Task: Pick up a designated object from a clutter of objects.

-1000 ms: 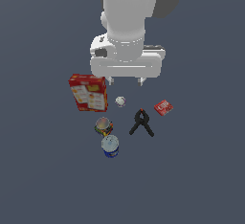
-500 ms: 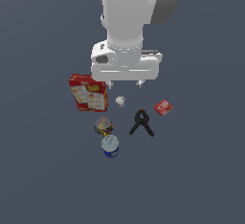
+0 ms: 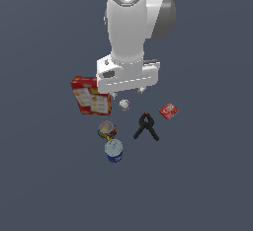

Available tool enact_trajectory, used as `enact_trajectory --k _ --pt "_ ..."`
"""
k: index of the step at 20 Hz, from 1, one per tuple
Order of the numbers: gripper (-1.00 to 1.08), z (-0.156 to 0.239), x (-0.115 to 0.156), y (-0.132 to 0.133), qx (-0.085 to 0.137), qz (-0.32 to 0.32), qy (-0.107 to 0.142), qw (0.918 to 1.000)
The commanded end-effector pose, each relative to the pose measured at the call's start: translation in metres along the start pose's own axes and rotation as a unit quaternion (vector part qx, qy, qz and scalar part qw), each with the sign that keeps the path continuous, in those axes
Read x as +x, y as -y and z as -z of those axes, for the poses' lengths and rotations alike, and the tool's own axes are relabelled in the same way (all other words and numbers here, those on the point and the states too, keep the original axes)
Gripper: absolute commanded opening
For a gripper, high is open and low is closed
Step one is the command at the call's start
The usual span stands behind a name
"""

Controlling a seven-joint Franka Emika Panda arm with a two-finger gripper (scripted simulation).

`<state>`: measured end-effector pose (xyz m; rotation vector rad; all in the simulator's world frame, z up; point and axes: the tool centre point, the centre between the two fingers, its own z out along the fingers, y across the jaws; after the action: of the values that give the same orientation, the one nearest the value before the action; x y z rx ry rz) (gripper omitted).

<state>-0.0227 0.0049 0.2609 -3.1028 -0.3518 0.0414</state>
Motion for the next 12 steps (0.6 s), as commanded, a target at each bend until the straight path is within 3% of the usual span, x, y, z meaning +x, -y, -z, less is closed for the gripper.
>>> enact_trajectory --k 1,12 --pt "1.0 -0.012 -0.004 0.0 -0.001 0.031 -0.001 0.9995" --pt "1.0 -0.064 -0.028 -0.001 -0.004 0.167 -0.003 0.9859"
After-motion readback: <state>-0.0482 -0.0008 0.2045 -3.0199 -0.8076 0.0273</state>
